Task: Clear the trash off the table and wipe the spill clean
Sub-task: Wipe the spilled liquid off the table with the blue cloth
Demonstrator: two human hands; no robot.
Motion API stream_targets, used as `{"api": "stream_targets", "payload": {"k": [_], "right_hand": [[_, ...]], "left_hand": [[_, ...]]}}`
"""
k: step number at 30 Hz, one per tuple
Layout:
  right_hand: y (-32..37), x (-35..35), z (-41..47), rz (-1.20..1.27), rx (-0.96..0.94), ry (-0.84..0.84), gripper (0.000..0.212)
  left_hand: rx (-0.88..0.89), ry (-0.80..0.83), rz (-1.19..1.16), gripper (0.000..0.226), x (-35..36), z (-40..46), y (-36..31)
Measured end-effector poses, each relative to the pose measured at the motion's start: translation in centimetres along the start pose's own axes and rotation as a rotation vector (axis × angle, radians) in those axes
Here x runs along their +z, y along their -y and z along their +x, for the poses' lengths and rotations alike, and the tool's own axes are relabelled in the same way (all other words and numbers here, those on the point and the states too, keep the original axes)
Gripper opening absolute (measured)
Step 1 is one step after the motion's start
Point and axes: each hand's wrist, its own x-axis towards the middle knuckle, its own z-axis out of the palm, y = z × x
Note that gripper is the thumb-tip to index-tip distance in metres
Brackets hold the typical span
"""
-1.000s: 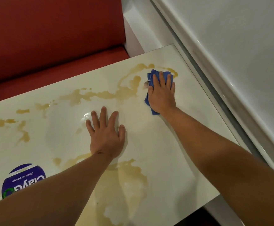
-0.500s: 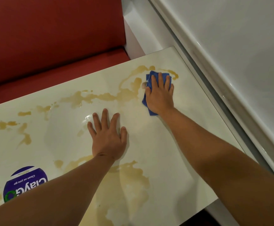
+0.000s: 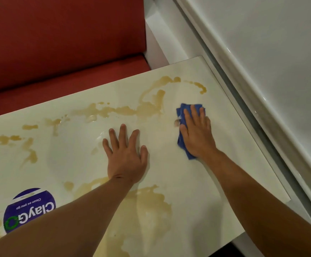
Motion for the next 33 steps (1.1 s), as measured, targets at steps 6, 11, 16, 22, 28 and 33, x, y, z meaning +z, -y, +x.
{"api": "stream_targets", "payload": {"k": [6, 11, 16, 22, 28, 33], "right_hand": [[4.5, -0.7, 6.4, 0.050, 0.119, -0.006, 0.062], [4.8, 1.5, -0.6, -0.027, -0.144, -0.007, 0.060], [0.2, 2.0, -6.0, -0.040, -0.194, 0.053, 0.060], [-1.8, -0.4, 1.2, 0.018, -0.002, -0.033, 0.057], [-1.5, -1.4, 6.4, 0.043, 0.187, -0.049, 0.057], [0.1, 1.1, -0.9, -0.036, 0.106, -0.083, 0.060]], "left_hand": [[0.005, -0.005, 0.010, 0.062, 0.0, 0.0, 0.0], [0.002, -0.003, 0.010, 0.062, 0.0, 0.0, 0.2], [0.006, -0.005, -0.006, 0.063, 0.0, -0.1, 0.2], [0.005, -0.005, -0.025, 0.061, 0.0, -0.1, 0.1], [0.002, -0.019, -0.032, 0.060, 0.2, -0.1, 0.2], [-0.004, -0.016, -0.047, 0.059, 0.1, -0.2, 0.0]]}}
